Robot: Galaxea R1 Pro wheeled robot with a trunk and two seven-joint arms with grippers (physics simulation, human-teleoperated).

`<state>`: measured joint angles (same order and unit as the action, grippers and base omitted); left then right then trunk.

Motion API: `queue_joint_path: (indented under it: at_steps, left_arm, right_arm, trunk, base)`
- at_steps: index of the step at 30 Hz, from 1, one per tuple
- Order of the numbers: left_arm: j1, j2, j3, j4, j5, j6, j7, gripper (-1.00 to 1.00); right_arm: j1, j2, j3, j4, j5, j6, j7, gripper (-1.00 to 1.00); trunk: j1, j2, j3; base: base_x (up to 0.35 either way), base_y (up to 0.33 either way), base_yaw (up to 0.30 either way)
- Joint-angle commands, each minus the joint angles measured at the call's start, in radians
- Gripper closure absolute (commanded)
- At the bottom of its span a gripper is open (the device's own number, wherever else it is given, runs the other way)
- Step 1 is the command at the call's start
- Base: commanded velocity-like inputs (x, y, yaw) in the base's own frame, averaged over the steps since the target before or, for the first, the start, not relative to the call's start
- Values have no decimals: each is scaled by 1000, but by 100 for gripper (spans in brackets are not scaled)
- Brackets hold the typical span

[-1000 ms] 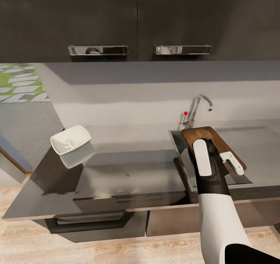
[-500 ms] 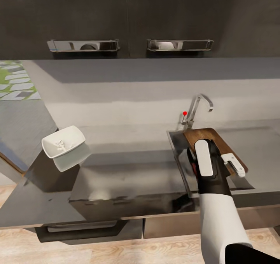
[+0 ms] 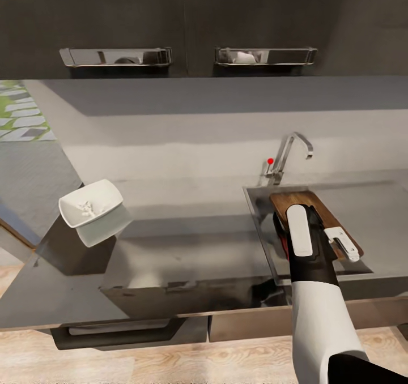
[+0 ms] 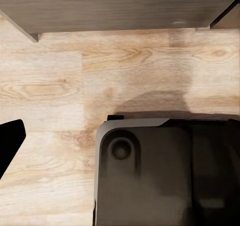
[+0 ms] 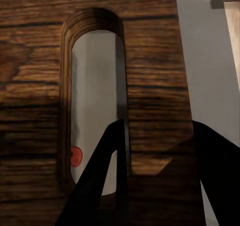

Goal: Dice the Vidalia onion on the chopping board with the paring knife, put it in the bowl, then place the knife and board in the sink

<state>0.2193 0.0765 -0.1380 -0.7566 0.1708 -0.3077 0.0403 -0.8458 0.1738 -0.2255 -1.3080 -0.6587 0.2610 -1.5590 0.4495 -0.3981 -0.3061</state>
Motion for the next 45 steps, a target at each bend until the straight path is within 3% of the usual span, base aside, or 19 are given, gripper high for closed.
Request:
queue_joint_path:
  at_steps: [1,17,24,45]
  left_arm:
    - [0,2,-6,-1,11,-2,4,-100]
    - [0,2,-6,-4,10,-3,4,-100]
    - [0,2,-6,-4,10,-4,4,-100]
    - [0,2,-6,-3,10,-4,4,-100]
  right_arm:
    - [-1,1,-2,0,-4,10,-4,100]
    - [-1,1,-2,21,-5,10,-3,100]
    - [-1,1,-2,53,-6,10,52,100]
    - [-1,1,-3,65,-7,10,63,100]
  trunk:
    - [1,-2,-3]
    - [1,-2,-29]
    - [1,-2,-40]
    - [1,-2,-74]
  base:
    - [0,0,0]
    - [85,0,0]
    - [4,0,0]
    - [0,0,0]
